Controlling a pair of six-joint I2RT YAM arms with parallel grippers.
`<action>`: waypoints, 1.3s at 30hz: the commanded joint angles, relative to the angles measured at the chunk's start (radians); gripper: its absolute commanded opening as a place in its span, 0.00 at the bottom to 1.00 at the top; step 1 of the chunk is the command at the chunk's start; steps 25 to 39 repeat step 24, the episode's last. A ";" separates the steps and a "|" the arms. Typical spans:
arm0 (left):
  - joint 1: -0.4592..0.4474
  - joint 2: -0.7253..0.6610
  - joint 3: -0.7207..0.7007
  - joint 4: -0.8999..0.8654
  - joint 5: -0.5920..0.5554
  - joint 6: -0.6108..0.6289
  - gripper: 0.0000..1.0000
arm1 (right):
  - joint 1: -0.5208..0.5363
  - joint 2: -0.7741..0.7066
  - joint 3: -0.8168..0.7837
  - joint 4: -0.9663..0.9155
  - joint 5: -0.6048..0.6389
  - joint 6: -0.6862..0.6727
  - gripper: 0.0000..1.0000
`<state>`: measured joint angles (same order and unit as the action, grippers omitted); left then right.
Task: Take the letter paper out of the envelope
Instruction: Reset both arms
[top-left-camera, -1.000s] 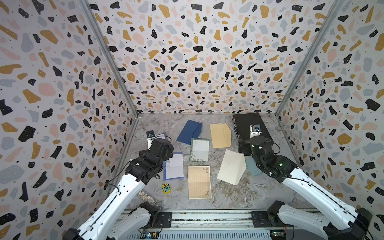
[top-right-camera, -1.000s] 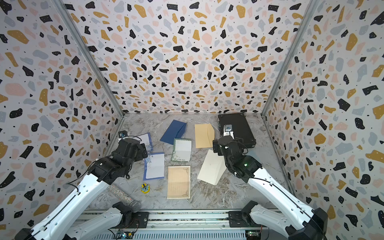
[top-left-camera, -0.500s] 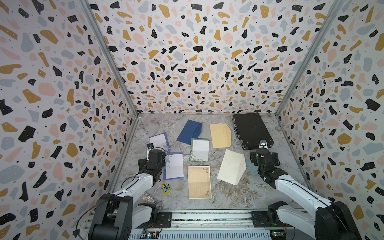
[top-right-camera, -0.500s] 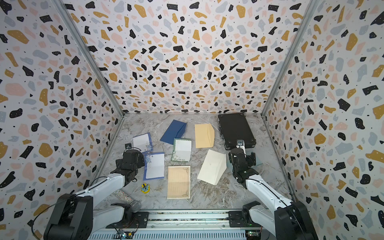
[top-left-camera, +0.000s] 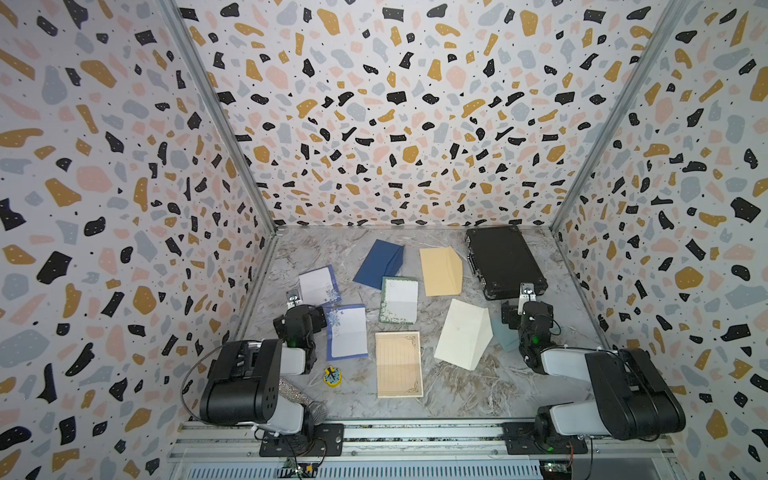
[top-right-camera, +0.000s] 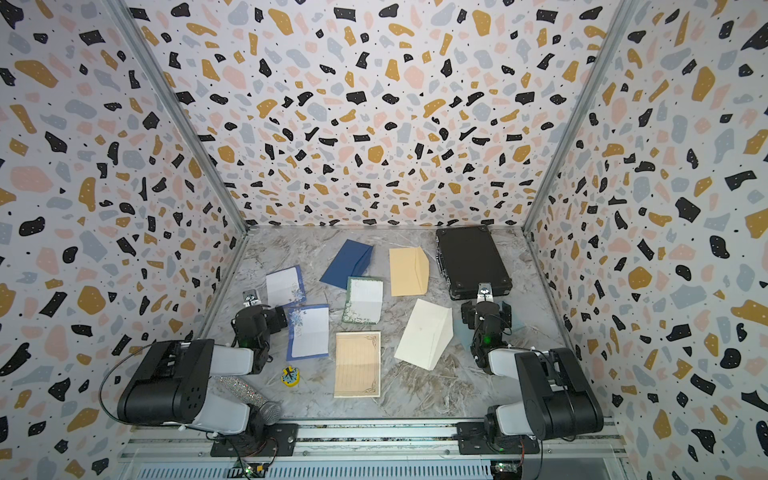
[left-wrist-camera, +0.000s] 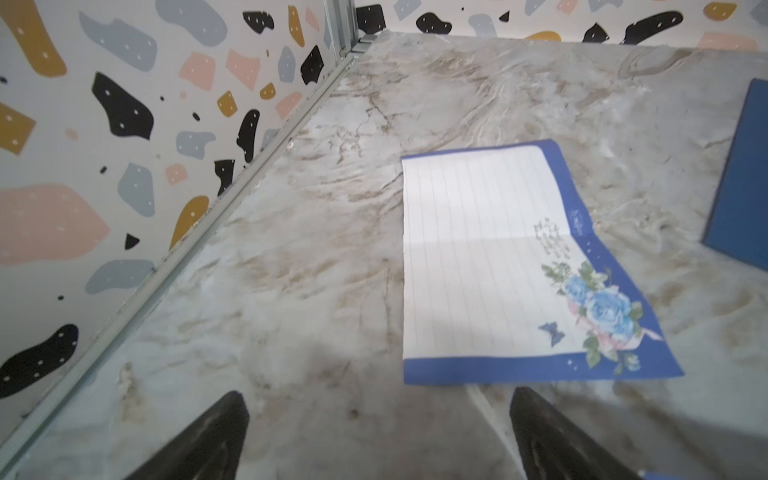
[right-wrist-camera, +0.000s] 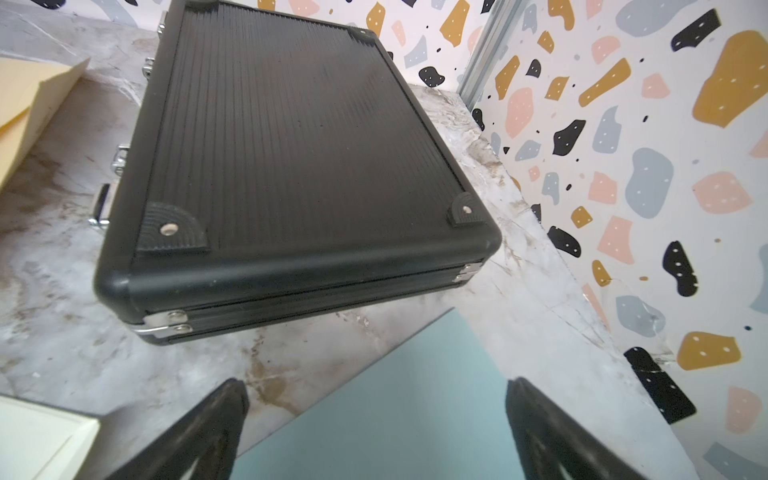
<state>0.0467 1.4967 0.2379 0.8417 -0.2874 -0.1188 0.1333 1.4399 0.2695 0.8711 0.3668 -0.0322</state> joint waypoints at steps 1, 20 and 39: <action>0.005 -0.018 0.013 0.131 0.040 -0.015 0.99 | -0.035 0.102 -0.073 0.347 -0.068 0.007 1.00; 0.005 0.000 0.054 0.086 0.099 0.015 0.99 | -0.080 0.082 0.056 0.074 -0.017 0.087 1.00; 0.006 -0.004 0.048 0.092 0.099 0.014 0.99 | -0.081 0.082 0.057 0.075 -0.017 0.087 1.00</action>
